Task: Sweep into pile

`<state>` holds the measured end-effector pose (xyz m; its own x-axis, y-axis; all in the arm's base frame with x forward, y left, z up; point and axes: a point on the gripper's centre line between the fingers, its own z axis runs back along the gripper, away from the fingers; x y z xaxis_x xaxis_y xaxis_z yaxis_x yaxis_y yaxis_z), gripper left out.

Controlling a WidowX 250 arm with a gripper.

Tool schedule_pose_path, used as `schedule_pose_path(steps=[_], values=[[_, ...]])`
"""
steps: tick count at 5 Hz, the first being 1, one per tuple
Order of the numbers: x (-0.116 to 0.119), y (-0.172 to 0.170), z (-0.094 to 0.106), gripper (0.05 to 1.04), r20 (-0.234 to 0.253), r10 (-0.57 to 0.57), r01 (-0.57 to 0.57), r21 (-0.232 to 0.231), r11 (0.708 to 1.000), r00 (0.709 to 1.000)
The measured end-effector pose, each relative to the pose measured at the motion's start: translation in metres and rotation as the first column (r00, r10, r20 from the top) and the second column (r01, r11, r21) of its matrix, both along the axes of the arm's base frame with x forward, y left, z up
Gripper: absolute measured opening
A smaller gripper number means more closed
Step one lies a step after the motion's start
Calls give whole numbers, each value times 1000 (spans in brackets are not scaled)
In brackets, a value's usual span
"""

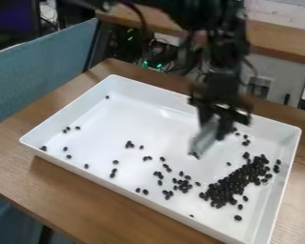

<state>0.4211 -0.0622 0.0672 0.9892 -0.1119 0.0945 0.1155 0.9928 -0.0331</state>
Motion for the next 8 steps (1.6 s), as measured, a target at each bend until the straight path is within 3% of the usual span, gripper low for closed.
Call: schedule_pose_path(steps=[1,2,3,4,5,6,7,8], values=[[2,54,9,392,-29,187,-185,37,982,982],[-9,97,8,392,-53,408,-400,118,909,912],[-42,142,1,392,-31,495,-480,203,854,868],[-52,189,-8,392,67,547,-545,242,803,835],[-55,237,-15,392,138,559,-575,249,779,818],[-58,252,-22,392,128,530,-544,256,799,839],[-60,252,-23,392,104,471,-481,259,838,876],[-69,240,-22,392,122,415,-433,255,865,902]])
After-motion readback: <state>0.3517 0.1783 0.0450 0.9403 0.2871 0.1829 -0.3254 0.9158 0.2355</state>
